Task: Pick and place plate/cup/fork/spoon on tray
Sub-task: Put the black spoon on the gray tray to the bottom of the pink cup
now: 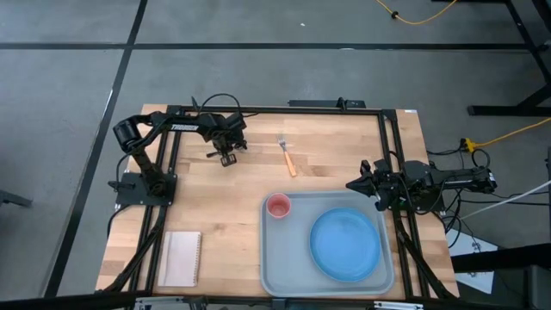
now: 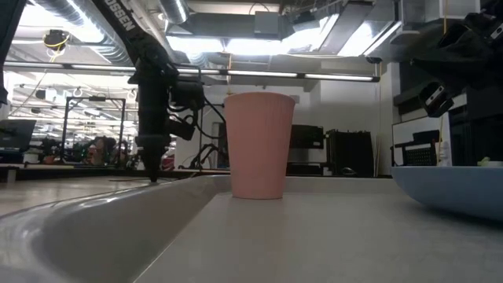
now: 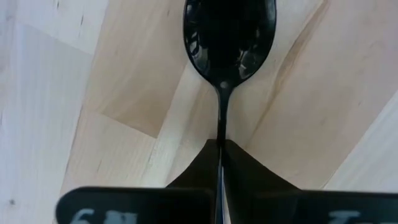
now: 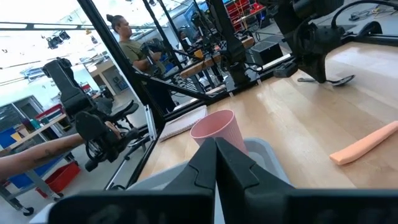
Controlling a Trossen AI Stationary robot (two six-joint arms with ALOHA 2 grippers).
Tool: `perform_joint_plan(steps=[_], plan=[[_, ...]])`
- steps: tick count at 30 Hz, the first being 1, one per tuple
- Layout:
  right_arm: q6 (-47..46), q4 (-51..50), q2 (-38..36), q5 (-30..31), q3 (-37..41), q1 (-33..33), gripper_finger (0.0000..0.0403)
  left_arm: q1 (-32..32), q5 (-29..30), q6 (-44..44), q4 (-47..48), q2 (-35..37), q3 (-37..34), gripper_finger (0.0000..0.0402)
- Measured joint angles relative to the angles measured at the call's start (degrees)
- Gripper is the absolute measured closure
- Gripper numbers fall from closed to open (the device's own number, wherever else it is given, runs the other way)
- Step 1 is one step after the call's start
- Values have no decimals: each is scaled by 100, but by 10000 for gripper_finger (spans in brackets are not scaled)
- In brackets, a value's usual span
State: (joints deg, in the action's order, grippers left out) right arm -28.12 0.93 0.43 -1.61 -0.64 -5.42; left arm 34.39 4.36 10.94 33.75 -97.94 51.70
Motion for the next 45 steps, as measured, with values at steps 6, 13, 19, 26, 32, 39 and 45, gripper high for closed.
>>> perform_joint_plan(steps=[6, 13, 19, 26, 32, 39, 45], plan=[[-7, 0, 0, 0, 0, -1, 397, -2, 198, -147, -28, 58, 41, 400], [-16, 0, -1, 0, 0, 0, 397, -127, -143, -618, 275, 466, 547, 401], [-5, 0, 0, 0, 0, 1, 397, -631, -92, -1632, 721, 752, 793, 401], [-16, 0, -1, -4, 0, 0, 397, -1560, -102, -3436, 1208, 831, 1120, 401], [-30, 0, 0, -41, 0, 0, 397, -2494, -92, -4741, 1230, 833, 1715, 401], [-463, 97, 0, -536, 2, 1, 397, -3664, 666, -6480, 1321, 833, 2370, 402], [-468, 133, -2, -788, 2, -1, 397, -4684, 1404, -7752, 316, 773, 2511, 401]])
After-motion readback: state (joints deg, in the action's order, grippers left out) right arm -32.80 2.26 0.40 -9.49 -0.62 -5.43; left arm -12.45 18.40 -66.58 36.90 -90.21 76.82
